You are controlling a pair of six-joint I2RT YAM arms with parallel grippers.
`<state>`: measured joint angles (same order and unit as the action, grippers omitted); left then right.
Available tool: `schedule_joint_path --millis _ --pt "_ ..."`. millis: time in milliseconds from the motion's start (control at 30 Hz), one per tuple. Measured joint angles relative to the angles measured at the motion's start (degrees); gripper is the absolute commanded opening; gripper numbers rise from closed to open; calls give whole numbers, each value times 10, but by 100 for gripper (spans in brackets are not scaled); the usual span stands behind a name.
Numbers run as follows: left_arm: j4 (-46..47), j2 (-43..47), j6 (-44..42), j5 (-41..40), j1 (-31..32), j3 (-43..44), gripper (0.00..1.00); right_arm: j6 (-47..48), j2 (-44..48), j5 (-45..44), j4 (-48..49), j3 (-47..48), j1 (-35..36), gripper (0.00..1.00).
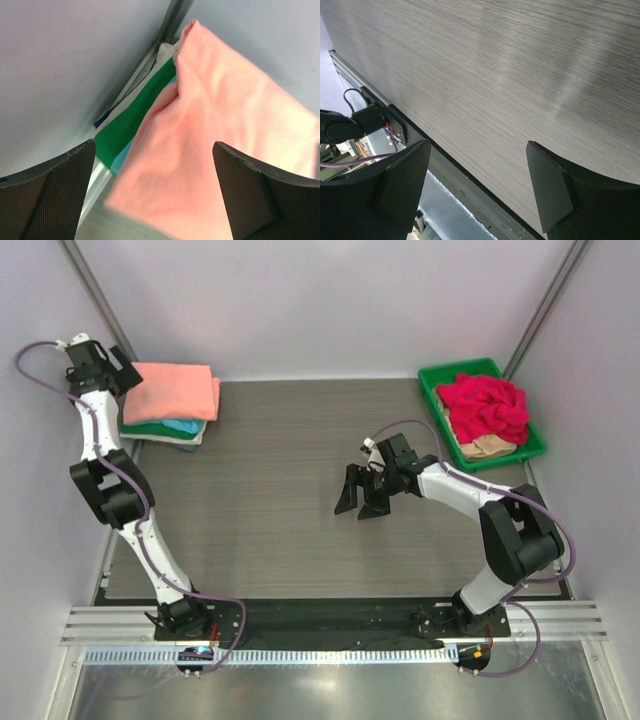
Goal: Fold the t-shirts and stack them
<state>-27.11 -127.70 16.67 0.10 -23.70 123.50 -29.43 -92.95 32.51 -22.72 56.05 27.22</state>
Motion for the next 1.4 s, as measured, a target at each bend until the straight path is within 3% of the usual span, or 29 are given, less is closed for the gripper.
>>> schedule_joint_path --millis 200,333,400,600,667,800,1100,1400 --pt "17 133 49 -11 -13 -91 94 0 41 -2 4 -9 5 84" --pt "66 176 113 57 -37 -184 79 -2 63 -2 9 -25 6 84" --pt "86 167 133 98 -50 -212 78 -3 72 -2 9 -34 6 84" --pt "112 182 164 165 -50 -310 89 -3 79 -8 9 -43 6 84" --pt "108 216 174 171 -48 -362 100 -3 79 -14 9 -43 6 84" --pt "89 334 180 167 -49 -460 100 -3 82 -25 10 -43 7 86" --pt "71 690 172 166 -8 -610 100 -15 113 -57 13 -42 20 90" --pt "-22 865 166 200 22 -821 100 -52 163 -112 12 -42 23 91"
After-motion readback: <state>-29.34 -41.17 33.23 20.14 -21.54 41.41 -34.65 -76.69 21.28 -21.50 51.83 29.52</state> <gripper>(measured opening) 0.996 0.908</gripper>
